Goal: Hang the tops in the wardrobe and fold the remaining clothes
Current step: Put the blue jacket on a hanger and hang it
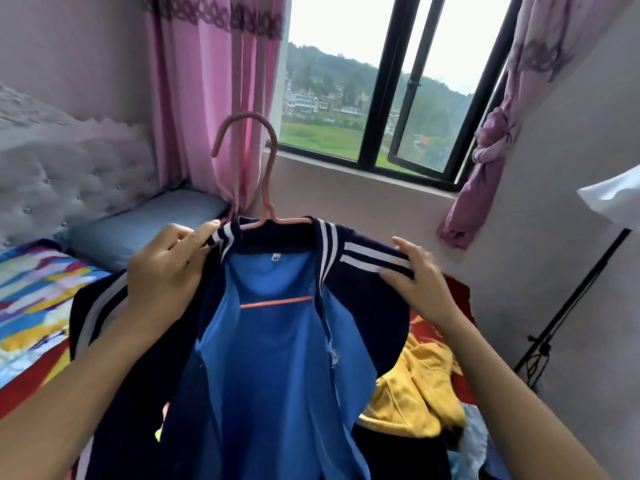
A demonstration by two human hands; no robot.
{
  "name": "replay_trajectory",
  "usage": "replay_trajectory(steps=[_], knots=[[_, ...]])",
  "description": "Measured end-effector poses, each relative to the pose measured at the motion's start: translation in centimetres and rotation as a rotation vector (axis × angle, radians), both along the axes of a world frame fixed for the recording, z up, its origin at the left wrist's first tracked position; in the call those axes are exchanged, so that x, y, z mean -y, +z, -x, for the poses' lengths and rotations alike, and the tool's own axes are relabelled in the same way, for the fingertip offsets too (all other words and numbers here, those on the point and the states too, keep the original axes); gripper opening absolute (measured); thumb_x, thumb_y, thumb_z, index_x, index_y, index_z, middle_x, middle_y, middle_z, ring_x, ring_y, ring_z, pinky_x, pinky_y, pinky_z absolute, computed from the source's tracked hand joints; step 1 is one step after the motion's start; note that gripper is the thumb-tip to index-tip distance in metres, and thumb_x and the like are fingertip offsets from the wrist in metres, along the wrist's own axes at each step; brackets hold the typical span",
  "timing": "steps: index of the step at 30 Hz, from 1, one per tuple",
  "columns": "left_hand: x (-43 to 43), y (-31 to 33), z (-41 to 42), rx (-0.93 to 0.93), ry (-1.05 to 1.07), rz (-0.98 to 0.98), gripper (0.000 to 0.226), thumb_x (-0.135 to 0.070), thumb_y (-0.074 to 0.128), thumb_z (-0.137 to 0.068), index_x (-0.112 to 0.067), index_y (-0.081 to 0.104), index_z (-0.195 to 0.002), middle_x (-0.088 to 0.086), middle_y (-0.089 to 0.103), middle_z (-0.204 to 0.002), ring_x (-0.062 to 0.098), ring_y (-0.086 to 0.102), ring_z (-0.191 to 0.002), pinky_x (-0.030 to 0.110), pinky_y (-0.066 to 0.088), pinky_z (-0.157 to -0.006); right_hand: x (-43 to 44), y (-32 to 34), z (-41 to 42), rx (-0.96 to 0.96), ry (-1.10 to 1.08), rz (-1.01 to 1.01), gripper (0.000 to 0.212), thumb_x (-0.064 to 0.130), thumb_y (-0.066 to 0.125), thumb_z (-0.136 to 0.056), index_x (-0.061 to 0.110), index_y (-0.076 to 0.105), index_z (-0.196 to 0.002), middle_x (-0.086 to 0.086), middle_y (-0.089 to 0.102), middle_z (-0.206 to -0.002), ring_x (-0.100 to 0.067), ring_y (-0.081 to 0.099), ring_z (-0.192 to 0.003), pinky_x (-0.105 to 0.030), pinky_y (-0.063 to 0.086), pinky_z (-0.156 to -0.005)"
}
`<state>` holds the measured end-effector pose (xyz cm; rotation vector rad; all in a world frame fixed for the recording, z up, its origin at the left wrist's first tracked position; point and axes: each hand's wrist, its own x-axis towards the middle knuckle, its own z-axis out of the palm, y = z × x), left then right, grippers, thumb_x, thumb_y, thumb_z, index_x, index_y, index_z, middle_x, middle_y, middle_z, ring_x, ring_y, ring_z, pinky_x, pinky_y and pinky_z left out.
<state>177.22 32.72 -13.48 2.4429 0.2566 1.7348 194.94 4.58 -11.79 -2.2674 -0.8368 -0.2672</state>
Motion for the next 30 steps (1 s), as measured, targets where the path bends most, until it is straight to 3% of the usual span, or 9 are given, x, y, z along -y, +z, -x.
replay_trajectory(steps=[2,5,8,13,16,20,22,26,30], knots=[[-0.6,1.0,0.0,0.023,0.021,-0.020,0.028,0.002,0.067,-0.077,0.001,0.070,-0.104,0.021,0.062,-0.073,0.020,0.046,-0.065,0.033,0.037,-0.051,0.1,0.5,-0.7,-0.114,0.103,-0.075,0.004,0.023,0.058,-0.091,0.024,0.059,-0.094,0.004,0.062,-0.091,-0.004,0.060,-0.083,-0.019,0.049,-0.069],[-2.0,3.3,-0.1,0.036,0.022,0.048,0.027,-0.006,0.068,-0.081,-0.005,0.070,-0.107,0.019,0.063,-0.076,0.020,0.053,-0.070,0.027,0.037,-0.059,-0.2,2.8,-1.4,0.013,0.099,-0.224,0.031,0.019,0.057,-0.092,0.022,0.050,-0.062,0.011,0.050,-0.057,0.005,0.048,-0.050,-0.009,0.035,-0.049],[-3.4,6.6,-0.1,0.026,-0.121,0.255,0.024,-0.010,0.068,-0.083,-0.016,0.071,-0.107,-0.003,0.062,-0.077,-0.006,0.055,-0.075,0.002,0.033,-0.073,-0.5,5.7,-1.7,0.175,0.106,-0.231,0.032,0.026,0.055,-0.093,0.017,0.050,-0.063,0.010,0.046,-0.054,0.003,0.044,-0.051,-0.011,0.032,-0.050],[-4.2,9.6,0.3,-0.103,-0.460,0.429,0.057,-0.002,0.070,-0.079,-0.059,0.065,-0.078,-0.034,0.065,-0.080,-0.016,0.057,-0.076,0.002,0.042,-0.080,-0.6,8.2,-1.7,0.540,-0.158,0.175,0.044,0.053,0.035,-0.093,0.014,0.054,-0.086,-0.013,0.062,-0.073,-0.032,0.057,-0.073,-0.033,0.030,-0.059],[-3.0,9.9,0.3,-0.220,-0.467,0.412,0.031,-0.038,0.075,-0.063,-0.061,0.062,-0.078,-0.036,0.064,-0.079,-0.018,0.056,-0.076,0.000,0.041,-0.081,-0.7,7.9,-1.9,0.660,-0.213,0.234,0.046,0.054,0.032,-0.093,0.014,0.056,-0.090,-0.019,0.065,-0.078,-0.038,0.061,-0.078,-0.033,0.029,-0.060],[-2.4,9.3,-0.7,-0.109,-0.069,0.361,0.024,-0.052,0.078,-0.062,-0.036,0.061,-0.064,-0.014,0.061,-0.061,0.009,0.056,-0.061,0.026,0.041,-0.060,0.0,7.1,-2.3,0.540,-0.158,0.310,0.047,0.057,0.028,-0.092,0.024,0.044,-0.064,-0.002,0.063,-0.073,-0.030,0.059,-0.076,-0.032,0.031,-0.061],[-2.0,9.0,-1.2,-0.050,0.032,0.392,0.030,-0.052,0.077,-0.065,-0.031,0.056,-0.059,-0.010,0.055,-0.054,0.012,0.049,-0.053,0.025,0.033,-0.054,0.4,6.9,-2.2,0.384,-0.053,0.300,0.044,0.056,0.028,-0.092,0.030,0.048,-0.061,0.006,0.058,-0.074,-0.024,0.057,-0.079,-0.033,0.038,-0.067],[-0.7,7.9,-2.4,-0.084,-0.095,0.433,0.028,-0.051,0.078,-0.062,-0.028,0.062,-0.060,-0.006,0.057,-0.052,0.010,0.048,-0.050,0.029,0.038,-0.054,-0.8,5.8,-1.1,0.099,0.239,0.064,0.022,0.036,0.047,-0.095,0.022,0.064,-0.098,0.002,0.066,-0.096,-0.017,0.060,-0.091,-0.024,0.043,-0.081],[-1.1,7.5,-3.1,-0.099,-0.113,0.448,0.028,-0.048,0.080,-0.062,-0.028,0.061,-0.058,-0.006,0.053,-0.050,0.010,0.046,-0.050,0.030,0.037,-0.055,-2.5,5.1,0.2,0.077,0.260,0.074,0.024,0.043,0.056,-0.088,0.020,0.061,-0.089,0.003,0.065,-0.079,-0.015,0.060,-0.072,-0.031,0.046,-0.070]])
